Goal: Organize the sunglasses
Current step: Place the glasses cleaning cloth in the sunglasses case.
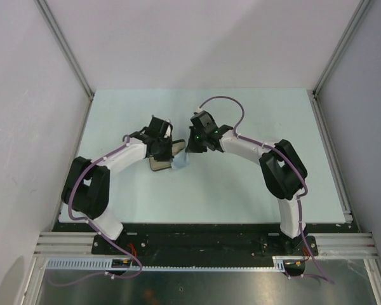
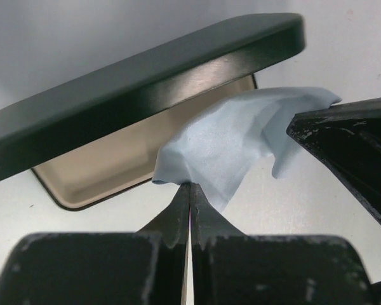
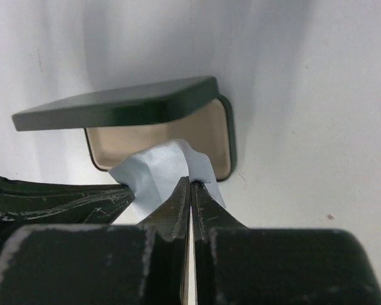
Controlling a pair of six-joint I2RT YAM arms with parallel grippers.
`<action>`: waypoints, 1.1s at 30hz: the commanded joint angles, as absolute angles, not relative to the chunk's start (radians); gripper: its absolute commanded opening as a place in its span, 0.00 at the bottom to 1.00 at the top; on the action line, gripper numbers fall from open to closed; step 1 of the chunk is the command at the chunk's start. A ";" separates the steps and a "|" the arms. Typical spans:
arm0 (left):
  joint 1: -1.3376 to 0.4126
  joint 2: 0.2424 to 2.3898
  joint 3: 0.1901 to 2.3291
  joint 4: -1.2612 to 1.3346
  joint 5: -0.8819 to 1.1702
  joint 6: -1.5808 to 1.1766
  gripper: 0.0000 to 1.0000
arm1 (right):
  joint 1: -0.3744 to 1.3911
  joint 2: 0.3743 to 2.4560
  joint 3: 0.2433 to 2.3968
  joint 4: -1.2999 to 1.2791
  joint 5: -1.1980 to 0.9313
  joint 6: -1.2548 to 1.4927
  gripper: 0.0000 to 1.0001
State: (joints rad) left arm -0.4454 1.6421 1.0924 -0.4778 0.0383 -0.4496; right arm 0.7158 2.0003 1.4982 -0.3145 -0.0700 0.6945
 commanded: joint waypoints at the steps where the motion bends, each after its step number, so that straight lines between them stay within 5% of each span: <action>1: -0.404 1.577 1.075 -0.477 0.009 -0.423 0.00 | 0.733 2.045 1.604 -0.331 -0.077 0.664 0.00; 33: -0.313 1.601 1.072 -0.505 -0.034 -0.368 0.00 | 0.753 2.191 1.775 -0.417 -0.084 0.653 0.00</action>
State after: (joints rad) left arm -0.3191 1.6135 1.0752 -0.4999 -0.0200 -0.3901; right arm 0.7517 2.1723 1.7164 -0.4000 -0.0948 0.6754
